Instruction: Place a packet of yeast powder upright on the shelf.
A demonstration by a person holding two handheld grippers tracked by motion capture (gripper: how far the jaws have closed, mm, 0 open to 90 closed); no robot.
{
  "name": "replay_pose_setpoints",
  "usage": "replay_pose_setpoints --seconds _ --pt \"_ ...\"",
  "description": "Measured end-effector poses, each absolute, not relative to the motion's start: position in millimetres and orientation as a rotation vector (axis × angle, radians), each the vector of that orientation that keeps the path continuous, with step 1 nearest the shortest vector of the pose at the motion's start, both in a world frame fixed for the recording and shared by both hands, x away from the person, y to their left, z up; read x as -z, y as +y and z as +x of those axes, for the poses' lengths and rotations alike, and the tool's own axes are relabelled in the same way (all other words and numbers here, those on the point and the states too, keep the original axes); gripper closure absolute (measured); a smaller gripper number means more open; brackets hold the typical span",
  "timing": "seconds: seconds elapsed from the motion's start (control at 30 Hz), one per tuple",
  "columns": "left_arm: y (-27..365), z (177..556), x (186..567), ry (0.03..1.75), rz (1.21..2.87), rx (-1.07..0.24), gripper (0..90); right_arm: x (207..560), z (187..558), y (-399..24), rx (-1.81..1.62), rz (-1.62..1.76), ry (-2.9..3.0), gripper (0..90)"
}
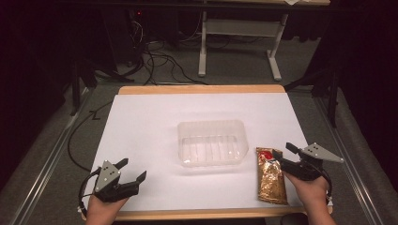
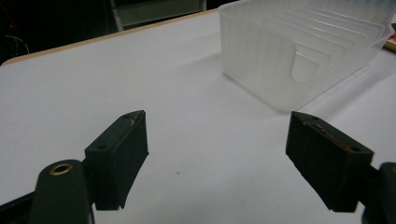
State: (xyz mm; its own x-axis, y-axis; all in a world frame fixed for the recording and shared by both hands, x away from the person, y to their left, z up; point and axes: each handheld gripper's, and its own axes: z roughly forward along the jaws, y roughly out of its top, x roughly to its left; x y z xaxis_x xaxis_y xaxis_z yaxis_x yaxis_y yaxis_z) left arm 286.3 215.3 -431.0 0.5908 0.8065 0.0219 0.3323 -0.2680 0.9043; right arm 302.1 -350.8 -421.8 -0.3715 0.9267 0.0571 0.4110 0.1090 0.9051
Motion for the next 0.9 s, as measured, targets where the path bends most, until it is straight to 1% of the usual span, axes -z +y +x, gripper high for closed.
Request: replay_pose_setpoints --seconds 0.53,0.9 --pt "217.0 288.6 430.6 0.936 1.852 -0.612 20.5 416.4 297.6 -346.1 -1.265 1.255 1.851 26.8" --pt "211.1 295.9 430.1 0.955 1.849 -0.611 20.4 416.8 288.4 -352.1 -1.249 1.271 1.849 25.8"
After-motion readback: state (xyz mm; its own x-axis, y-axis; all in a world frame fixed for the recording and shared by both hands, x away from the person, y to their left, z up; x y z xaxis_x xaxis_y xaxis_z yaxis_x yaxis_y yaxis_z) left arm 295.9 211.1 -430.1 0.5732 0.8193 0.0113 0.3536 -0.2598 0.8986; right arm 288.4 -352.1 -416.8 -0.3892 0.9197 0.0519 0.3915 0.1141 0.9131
